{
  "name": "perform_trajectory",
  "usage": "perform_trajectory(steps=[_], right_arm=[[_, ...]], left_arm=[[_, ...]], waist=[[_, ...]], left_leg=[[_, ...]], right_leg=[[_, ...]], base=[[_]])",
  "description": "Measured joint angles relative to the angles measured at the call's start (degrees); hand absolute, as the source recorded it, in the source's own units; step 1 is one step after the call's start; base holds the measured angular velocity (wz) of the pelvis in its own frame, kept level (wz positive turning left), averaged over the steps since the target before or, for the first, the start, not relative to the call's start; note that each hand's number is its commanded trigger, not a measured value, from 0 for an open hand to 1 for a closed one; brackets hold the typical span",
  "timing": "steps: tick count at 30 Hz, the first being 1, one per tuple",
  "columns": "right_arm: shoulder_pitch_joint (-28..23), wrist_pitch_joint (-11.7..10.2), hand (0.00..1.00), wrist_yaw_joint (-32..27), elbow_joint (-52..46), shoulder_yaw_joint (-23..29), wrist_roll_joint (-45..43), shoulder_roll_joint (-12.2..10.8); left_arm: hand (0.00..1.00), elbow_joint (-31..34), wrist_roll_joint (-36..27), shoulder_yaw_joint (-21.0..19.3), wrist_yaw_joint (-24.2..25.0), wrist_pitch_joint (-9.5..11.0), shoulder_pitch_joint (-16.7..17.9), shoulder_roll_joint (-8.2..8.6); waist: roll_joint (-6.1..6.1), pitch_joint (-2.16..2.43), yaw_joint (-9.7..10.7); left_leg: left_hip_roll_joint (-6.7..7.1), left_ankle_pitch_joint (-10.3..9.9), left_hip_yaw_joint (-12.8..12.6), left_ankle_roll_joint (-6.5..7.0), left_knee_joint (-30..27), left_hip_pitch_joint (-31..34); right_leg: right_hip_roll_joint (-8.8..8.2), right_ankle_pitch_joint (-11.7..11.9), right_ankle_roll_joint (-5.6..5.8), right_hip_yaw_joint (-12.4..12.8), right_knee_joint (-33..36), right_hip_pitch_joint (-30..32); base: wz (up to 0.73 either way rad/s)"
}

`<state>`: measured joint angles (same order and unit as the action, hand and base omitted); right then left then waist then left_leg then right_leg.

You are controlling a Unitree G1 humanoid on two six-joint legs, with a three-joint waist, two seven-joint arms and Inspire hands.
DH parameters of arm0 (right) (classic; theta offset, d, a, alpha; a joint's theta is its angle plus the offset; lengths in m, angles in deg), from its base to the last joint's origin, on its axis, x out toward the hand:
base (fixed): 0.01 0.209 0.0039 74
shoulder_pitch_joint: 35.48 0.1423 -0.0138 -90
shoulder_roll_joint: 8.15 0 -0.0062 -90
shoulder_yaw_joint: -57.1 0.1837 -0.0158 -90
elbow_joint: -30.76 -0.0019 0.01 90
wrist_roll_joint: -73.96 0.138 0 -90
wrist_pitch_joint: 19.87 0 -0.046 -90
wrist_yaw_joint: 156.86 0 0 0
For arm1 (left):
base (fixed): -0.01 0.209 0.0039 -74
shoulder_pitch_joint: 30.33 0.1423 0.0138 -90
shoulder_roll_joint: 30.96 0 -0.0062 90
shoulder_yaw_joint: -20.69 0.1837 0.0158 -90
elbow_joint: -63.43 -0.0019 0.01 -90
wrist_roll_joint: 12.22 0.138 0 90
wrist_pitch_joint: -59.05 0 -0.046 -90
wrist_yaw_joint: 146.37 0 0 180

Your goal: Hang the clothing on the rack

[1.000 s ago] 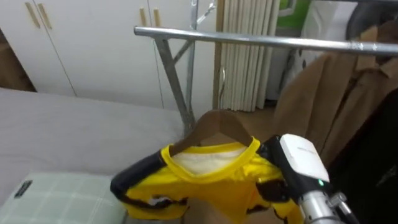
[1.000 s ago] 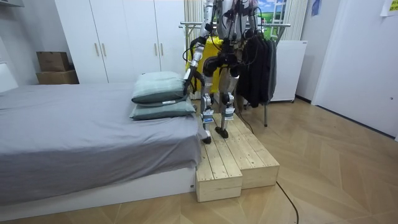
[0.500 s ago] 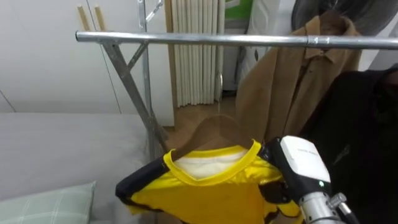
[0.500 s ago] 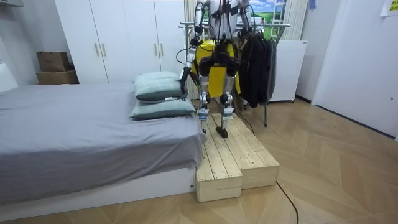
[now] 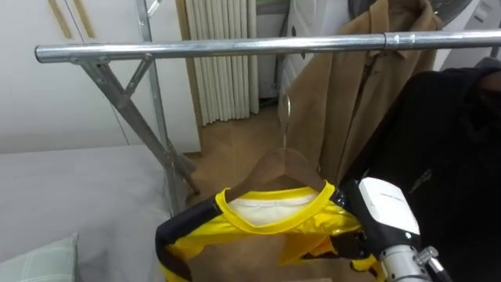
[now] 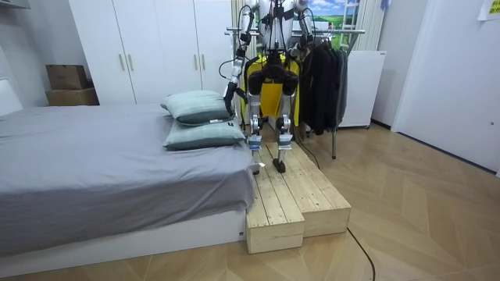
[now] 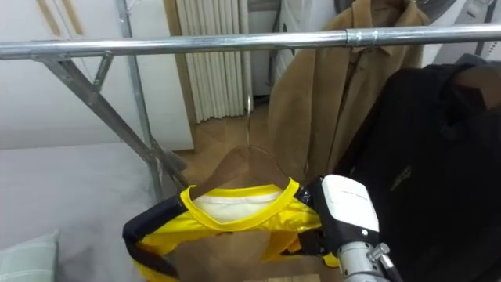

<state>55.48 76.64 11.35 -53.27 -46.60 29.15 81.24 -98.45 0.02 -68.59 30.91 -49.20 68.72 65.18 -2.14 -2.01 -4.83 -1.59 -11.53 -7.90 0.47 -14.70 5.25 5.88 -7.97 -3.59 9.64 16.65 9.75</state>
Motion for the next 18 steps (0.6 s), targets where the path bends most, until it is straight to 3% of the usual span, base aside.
perform_trajectory(steps=[7,16,18], right_arm=[[0.25,-0.20,1.00,0.33,-6.00,1.19,0.10,0.76],[0.25,-0.70,1.00,-0.18,-6.92,1.34,-0.37,0.74],[0.29,-0.69,1.00,-0.18,-6.93,1.39,-0.48,0.81]], left_arm=[[0.00,0.31,4.26,-0.68,-0.01,0.18,-0.07,-0.07],[0.00,0.30,4.24,-1.99,-0.05,0.17,0.08,-0.12],[0.00,0.30,4.24,-2.15,-0.05,0.18,0.26,-0.12]], waist=[[-0.48,0.03,-0.07],[-1.09,0.42,-0.76],[-1.19,0.63,-1.76]], left_leg=[[-0.39,0.07,0.26,-0.39,0.69,-0.91],[-0.41,0.04,0.20,-0.50,1.31,-2.69],[-0.43,0.08,0.27,-0.57,1.33,-3.12]], right_leg=[[0.07,0.32,-0.51,-0.95,-2.96,-2.17],[0.20,0.43,-0.70,-0.57,-3.85,-3.94],[0.32,0.53,-0.86,0.00,-3.80,-4.10]], base=[[0.11],[-0.03],[-0.17]])
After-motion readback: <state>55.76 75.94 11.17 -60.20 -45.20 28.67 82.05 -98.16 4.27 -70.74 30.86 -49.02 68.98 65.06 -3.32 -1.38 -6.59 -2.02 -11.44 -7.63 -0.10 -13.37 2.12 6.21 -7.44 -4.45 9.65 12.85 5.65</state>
